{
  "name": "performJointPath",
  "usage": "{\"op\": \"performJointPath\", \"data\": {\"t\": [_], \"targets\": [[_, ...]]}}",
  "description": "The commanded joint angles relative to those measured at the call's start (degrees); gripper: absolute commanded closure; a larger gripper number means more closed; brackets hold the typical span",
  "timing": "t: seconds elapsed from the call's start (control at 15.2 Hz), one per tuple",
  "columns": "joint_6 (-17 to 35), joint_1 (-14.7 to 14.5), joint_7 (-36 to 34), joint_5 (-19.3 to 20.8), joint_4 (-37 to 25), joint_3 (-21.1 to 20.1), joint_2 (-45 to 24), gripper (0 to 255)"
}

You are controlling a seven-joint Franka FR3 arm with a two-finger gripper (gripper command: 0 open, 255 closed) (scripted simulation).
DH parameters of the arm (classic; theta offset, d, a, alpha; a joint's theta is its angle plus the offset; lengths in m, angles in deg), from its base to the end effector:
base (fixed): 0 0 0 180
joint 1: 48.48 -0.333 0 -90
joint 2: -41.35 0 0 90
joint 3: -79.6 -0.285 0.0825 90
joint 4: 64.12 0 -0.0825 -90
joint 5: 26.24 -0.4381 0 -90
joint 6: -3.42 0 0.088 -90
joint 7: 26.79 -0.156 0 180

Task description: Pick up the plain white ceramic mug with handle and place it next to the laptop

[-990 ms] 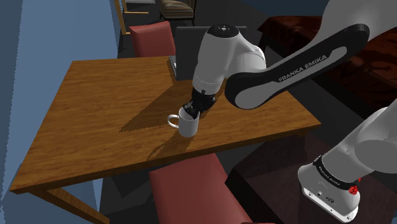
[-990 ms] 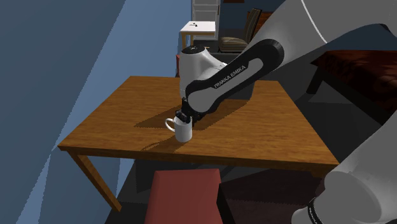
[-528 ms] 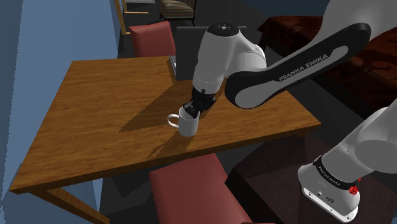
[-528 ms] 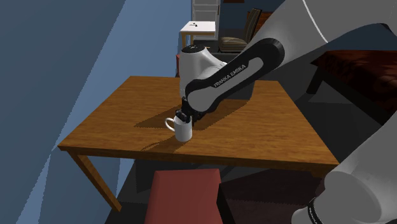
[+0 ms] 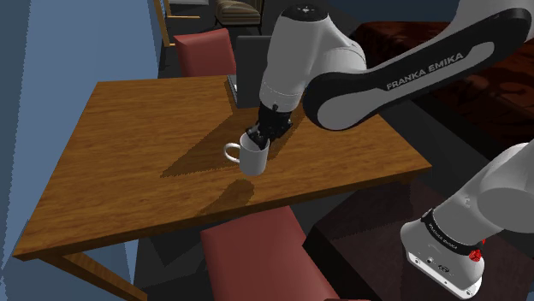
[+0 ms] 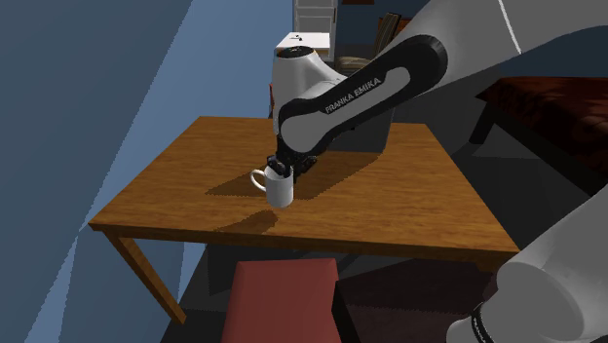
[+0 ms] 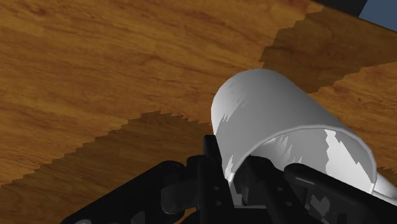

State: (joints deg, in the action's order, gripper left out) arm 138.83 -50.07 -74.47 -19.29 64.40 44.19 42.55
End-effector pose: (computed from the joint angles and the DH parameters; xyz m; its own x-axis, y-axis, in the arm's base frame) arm 0.4703 0.3463 0.2757 0.9800 -0.1055 0.1685 -0.1028 -0.9944 -0.0247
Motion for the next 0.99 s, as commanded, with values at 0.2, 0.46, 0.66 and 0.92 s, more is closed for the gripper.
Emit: {"op": "performJointPath", "data": {"t": [0.2,0.46,0.66,0.92], "targets": [[-3.8,0.0,2.1,-2.5,-1.8,0.3,2.7,255],[-6.8,-0.1,3.3,-3.9,-3.5,0.6,4.2,255],[-9.1,-0.1,4.0,-4.7,-5.0,0.8,5.2,255],[-12.1,-0.2,4.8,-5.5,-7.1,1.1,6.4,255]]}}
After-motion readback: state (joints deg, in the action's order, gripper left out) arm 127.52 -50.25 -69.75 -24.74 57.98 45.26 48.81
